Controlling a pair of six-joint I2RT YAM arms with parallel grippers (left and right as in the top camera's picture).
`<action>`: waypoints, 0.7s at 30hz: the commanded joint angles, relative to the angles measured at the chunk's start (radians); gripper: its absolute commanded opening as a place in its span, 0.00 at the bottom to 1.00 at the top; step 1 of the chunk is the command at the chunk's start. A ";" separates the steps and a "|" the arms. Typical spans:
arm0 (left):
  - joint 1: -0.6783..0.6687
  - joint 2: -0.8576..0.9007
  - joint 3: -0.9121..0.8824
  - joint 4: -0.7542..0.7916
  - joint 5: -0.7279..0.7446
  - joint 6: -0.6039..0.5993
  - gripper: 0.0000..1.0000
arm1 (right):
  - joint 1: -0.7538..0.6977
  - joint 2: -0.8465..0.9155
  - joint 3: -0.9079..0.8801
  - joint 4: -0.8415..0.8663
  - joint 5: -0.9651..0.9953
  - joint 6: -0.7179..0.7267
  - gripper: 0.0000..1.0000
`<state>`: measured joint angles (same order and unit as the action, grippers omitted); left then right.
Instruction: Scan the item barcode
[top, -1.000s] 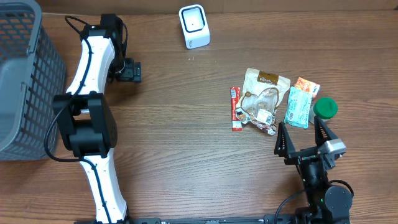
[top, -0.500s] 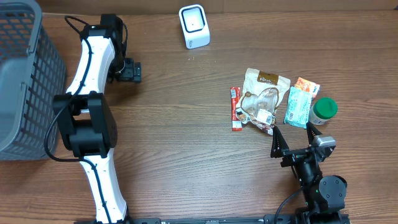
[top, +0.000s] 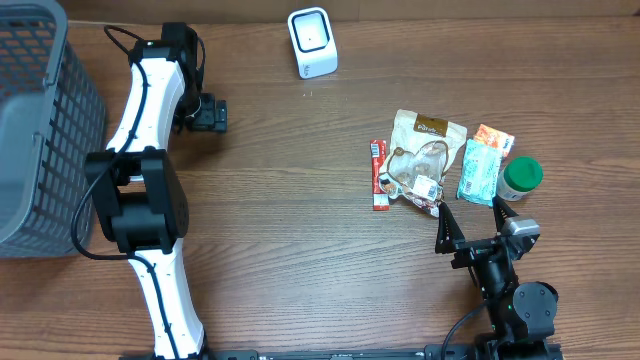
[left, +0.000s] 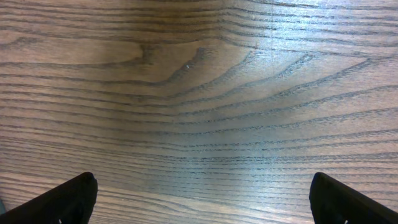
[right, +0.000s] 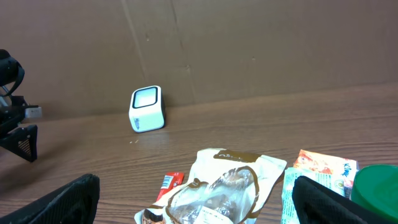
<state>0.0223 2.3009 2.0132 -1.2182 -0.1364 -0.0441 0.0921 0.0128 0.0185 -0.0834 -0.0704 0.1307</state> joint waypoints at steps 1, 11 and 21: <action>0.001 0.007 0.019 0.001 -0.008 0.022 1.00 | -0.003 -0.010 -0.011 0.003 0.010 0.004 1.00; 0.001 0.007 0.019 0.001 -0.008 0.022 0.99 | -0.003 -0.010 -0.011 0.003 0.010 0.004 1.00; 0.001 0.016 0.019 0.000 -0.008 0.022 1.00 | -0.003 -0.010 -0.011 0.003 0.010 0.004 1.00</action>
<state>0.0223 2.3009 2.0132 -1.2182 -0.1364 -0.0441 0.0921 0.0128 0.0185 -0.0830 -0.0704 0.1307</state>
